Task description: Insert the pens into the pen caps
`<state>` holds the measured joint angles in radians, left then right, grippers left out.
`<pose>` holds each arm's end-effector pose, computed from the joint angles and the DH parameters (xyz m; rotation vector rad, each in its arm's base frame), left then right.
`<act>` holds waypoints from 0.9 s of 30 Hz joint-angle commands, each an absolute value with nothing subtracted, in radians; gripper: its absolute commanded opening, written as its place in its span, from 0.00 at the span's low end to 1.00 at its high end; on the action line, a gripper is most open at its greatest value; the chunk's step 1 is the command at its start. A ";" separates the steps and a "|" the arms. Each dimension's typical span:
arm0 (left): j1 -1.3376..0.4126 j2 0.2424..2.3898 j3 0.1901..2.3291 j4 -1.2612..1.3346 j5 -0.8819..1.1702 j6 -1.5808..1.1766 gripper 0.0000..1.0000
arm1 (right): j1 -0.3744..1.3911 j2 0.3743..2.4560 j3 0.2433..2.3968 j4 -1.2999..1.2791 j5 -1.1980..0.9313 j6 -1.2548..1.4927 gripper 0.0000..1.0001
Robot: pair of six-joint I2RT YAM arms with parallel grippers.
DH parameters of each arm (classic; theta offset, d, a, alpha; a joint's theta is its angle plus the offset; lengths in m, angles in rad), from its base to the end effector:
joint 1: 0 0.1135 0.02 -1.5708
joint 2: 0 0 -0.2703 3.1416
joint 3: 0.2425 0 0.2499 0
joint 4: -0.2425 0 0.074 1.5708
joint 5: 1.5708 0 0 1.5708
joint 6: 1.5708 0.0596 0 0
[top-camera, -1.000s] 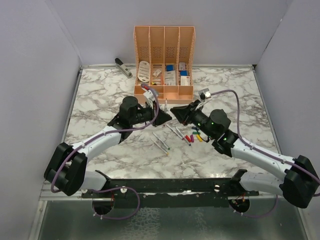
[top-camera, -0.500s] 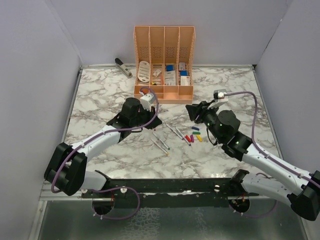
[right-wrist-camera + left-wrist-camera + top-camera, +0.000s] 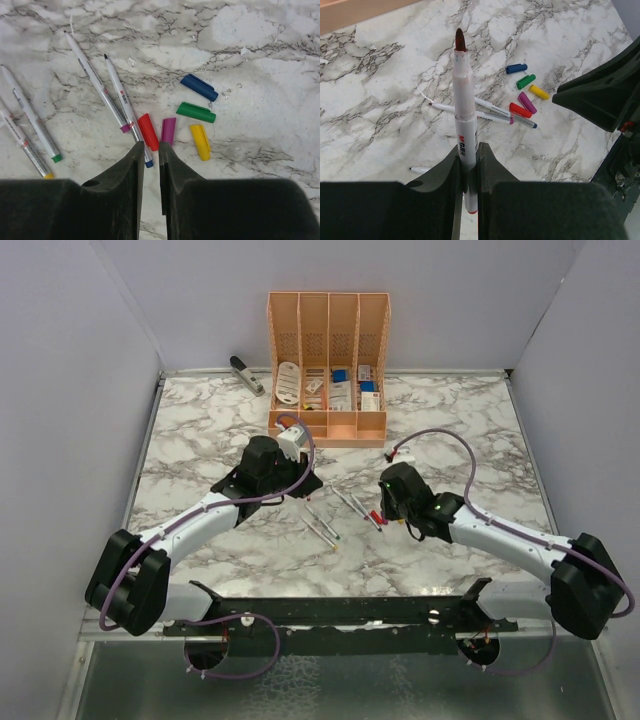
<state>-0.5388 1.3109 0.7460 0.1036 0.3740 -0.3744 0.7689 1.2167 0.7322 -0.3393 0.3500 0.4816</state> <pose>0.2493 -0.1744 0.2379 0.4214 2.0904 -0.9383 0.1991 0.1642 0.2118 -0.1741 2.3335 0.2008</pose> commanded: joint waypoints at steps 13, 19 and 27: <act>-0.540 1.300 0.721 0.158 0.433 -0.401 0.00 | 0.767 1.416 0.808 -0.384 0.252 0.470 0.18; -0.540 1.301 0.724 0.158 0.436 -0.398 0.00 | 0.767 1.478 0.849 -0.369 0.240 0.446 0.22; -0.540 1.311 0.729 0.161 0.439 -0.393 0.00 | 0.767 1.536 0.888 -0.360 0.270 0.422 0.27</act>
